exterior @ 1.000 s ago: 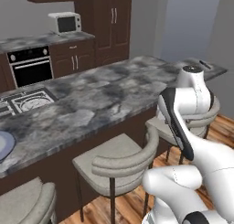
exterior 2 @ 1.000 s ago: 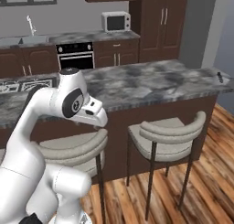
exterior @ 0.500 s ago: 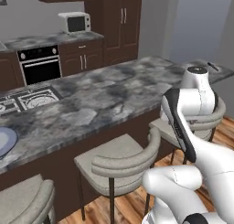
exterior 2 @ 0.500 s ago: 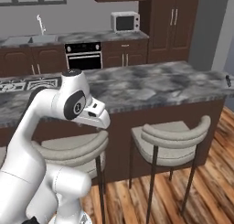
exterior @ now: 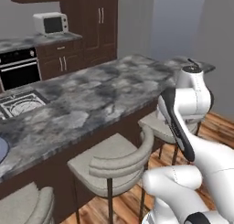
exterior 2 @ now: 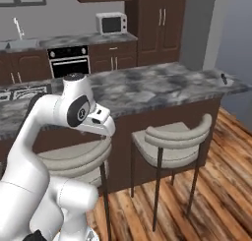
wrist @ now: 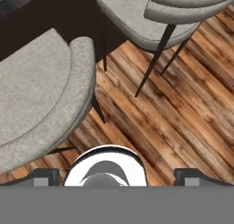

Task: Retrieve the butter from the fridge and place it on a plate on the dining table. Then retrieve the butter knife by the fridge and place it near the plate.

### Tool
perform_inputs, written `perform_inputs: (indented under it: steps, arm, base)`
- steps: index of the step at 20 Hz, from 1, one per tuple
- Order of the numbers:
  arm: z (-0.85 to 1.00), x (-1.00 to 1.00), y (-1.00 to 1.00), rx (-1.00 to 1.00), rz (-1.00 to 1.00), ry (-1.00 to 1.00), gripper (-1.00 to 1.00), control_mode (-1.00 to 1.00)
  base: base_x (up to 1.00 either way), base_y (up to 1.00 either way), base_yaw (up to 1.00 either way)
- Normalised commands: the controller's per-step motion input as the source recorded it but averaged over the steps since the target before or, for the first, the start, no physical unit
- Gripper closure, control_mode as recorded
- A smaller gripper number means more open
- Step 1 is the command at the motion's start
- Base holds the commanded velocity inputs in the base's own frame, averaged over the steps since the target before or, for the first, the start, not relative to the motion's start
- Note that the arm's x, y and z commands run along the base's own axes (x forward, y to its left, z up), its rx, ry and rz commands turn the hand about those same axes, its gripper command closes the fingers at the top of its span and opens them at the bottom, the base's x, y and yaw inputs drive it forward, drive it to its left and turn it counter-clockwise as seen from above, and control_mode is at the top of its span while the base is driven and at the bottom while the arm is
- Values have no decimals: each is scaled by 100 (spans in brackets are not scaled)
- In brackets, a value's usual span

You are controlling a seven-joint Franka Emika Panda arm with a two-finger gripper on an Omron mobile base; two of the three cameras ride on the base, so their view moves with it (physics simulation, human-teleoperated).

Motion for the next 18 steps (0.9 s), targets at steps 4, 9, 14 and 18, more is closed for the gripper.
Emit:
perform_inputs:
  steps: [4,9,14,18]
  arm:
    - [0,0,0,0,0,0,-100,100]
    - [0,0,0,0,0,0,-100,100]
    - [0,0,0,0,0,0,-100,100]
    - [0,0,0,0,0,0,-100,100]
  base:
    - [-83,0,-67]
    - [-99,0,-61]
    - [-40,14,-59]
    - [0,6,-85]
